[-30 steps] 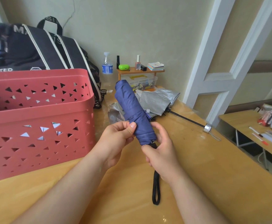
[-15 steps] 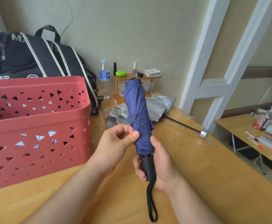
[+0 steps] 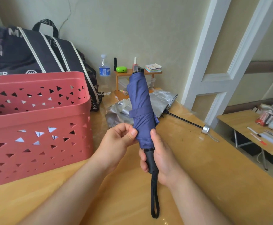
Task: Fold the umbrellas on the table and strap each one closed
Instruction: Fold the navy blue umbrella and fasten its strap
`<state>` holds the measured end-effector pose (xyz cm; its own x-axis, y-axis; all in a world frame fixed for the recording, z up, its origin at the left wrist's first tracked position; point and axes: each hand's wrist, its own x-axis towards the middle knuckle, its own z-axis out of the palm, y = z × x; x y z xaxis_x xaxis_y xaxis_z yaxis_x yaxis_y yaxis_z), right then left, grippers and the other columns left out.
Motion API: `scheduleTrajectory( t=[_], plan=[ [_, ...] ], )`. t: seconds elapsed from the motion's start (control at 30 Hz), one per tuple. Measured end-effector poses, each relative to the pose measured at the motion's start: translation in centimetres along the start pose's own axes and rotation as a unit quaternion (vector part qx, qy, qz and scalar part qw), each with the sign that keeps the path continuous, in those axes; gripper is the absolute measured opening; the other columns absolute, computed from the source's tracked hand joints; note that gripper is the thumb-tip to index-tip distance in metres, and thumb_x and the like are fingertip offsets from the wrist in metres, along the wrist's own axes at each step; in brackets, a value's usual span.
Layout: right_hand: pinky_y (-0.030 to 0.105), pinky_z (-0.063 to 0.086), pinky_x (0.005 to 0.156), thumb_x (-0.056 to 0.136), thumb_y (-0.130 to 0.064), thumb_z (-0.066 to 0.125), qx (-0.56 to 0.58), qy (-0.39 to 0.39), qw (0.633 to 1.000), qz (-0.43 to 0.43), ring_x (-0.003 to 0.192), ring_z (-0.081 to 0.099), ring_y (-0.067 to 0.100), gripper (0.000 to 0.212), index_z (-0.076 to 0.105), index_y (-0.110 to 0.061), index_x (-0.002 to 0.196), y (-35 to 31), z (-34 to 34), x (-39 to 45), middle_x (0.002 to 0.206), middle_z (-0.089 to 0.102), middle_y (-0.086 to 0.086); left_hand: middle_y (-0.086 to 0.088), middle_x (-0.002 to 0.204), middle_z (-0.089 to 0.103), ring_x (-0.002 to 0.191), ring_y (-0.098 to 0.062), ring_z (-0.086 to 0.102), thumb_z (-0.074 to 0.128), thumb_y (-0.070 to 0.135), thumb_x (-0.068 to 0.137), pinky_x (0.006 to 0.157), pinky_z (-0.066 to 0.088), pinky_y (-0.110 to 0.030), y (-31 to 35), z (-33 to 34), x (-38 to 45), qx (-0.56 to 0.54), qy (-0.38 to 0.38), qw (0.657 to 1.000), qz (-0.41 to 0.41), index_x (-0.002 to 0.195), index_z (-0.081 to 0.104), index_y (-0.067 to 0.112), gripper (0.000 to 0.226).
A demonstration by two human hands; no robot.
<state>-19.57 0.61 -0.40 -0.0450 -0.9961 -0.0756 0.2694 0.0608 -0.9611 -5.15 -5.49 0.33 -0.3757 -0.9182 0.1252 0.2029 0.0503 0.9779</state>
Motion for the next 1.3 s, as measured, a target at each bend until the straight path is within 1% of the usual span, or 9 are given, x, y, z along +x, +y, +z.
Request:
scheduleTrajectory(
  t=[0.13, 0.3, 0.43, 0.6, 0.73, 0.83, 0.97, 1.17, 1.3],
  plan=[
    [0.033, 0.042, 0.049, 0.093, -0.043, 0.055, -0.063, 0.034, 0.994, -0.081, 0.050, 0.052, 0.026, 0.015, 0.067, -0.036, 0.099, 0.1, 0.3, 0.0, 0.071, 0.055, 0.014, 0.000, 0.081, 0.070, 0.075, -0.011, 0.063, 0.079, 0.014, 0.091, 0.082, 0.054, -0.037, 0.4, 0.3, 0.3, 0.130, 0.127, 0.981, 0.067, 0.089, 0.061, 0.017, 0.019],
    [0.044, 0.060, 0.062, 0.099, -0.022, 0.068, -0.135, 0.063, 0.976, -0.158, 0.064, 0.065, 0.025, 0.063, 0.043, -0.055, 0.147, 0.8, 0.1, -0.2, 0.105, 0.072, -0.008, 0.008, 0.094, 0.073, 0.080, -0.005, 0.064, 0.076, 0.027, 0.095, 0.078, 0.048, -0.018, 3.2, 1.1, -0.5, 0.194, 0.135, 0.959, 0.156, 0.093, 0.074, 0.032, 0.005],
    [0.045, 0.058, 0.087, 0.095, -0.027, 0.074, -0.312, 0.144, 0.900, -0.267, 0.100, 0.070, 0.015, 0.071, 0.039, -0.053, 0.151, 1.2, -0.5, -0.1, 0.121, 0.070, -0.014, 0.009, 0.089, 0.075, 0.079, -0.001, 0.064, 0.069, 0.042, 0.097, 0.074, 0.047, -0.013, 4.3, 1.7, -1.1, 0.181, 0.116, 0.970, 0.111, 0.090, 0.075, 0.025, 0.019],
    [0.044, 0.056, 0.081, 0.087, -0.035, 0.079, -0.405, 0.245, 0.827, -0.304, 0.106, 0.062, 0.010, 0.079, 0.033, -0.054, 0.148, 1.6, -0.5, -0.1, 0.123, 0.061, -0.017, 0.009, 0.083, 0.076, 0.079, -0.005, 0.066, 0.069, 0.048, 0.095, 0.072, 0.048, -0.023, 4.2, 1.9, -0.8, 0.153, 0.115, 0.980, 0.059, 0.089, 0.074, 0.022, 0.028],
    [0.042, 0.055, 0.076, 0.081, -0.060, 0.067, -0.255, 0.169, 0.924, -0.231, 0.086, 0.066, 0.016, 0.078, 0.029, -0.060, 0.149, 1.3, -0.2, -0.2, 0.110, 0.069, -0.008, -0.004, 0.088, 0.074, 0.087, -0.017, 0.064, 0.075, 0.037, 0.093, 0.102, 0.053, -0.053, 3.5, 1.7, -0.3, 0.066, 0.070, 0.994, 0.043, 0.088, 0.072, 0.014, 0.024],
    [0.038, 0.046, 0.054, 0.081, -0.083, 0.048, -0.134, 0.113, 0.978, -0.117, 0.061, 0.056, 0.020, 0.062, 0.053, -0.053, 0.136, 0.7, 0.4, -0.4, 0.086, 0.070, 0.002, -0.023, 0.099, 0.075, 0.097, -0.034, 0.071, 0.071, 0.034, 0.094, 0.108, 0.046, -0.061, 2.6, 1.2, -0.2, 0.065, 0.034, 0.997, 0.038, 0.088, 0.071, 0.013, 0.021],
    [0.031, 0.034, 0.046, 0.081, -0.084, 0.044, -0.083, 0.075, 0.994, -0.020, 0.046, 0.044, 0.023, 0.071, 0.064, -0.022, 0.109, 0.2, 0.0, -0.2, 0.062, 0.052, 0.013, -0.018, 0.097, 0.076, 0.099, -0.029, 0.072, 0.063, 0.018, 0.103, 0.107, 0.051, -0.053, 1.6, 1.4, -0.1, 0.069, 0.013, 0.997, 0.037, 0.090, 0.070, 0.011, 0.016],
    [0.029, 0.033, 0.045, 0.084, -0.078, 0.048, -0.043, 0.014, 0.999, -0.009, 0.045, 0.040, 0.022, 0.067, 0.062, -0.020, 0.116, 0.1, -0.3, -0.1, 0.060, 0.047, 0.012, -0.021, 0.101, 0.073, 0.099, -0.031, 0.071, 0.058, 0.011, 0.102, 0.105, 0.055, -0.045, 1.6, 1.2, -0.1, 0.018, -0.006, 0.999, 0.033, 0.096, 0.062, 0.001, 0.013],
    [0.035, 0.050, 0.052, 0.089, -0.077, 0.047, -0.054, 0.043, 0.997, -0.044, 0.059, 0.063, 0.035, 0.061, 0.064, -0.026, 0.119, 0.3, -0.1, 0.0, 0.069, 0.054, 0.013, -0.028, 0.106, 0.073, 0.106, -0.044, 0.071, 0.070, 0.030, 0.097, 0.107, 0.051, -0.056, 1.8, 0.8, 0.3, 0.041, 0.021, 0.998, 0.050, 0.096, 0.062, 0.000, 0.030]
  ],
)
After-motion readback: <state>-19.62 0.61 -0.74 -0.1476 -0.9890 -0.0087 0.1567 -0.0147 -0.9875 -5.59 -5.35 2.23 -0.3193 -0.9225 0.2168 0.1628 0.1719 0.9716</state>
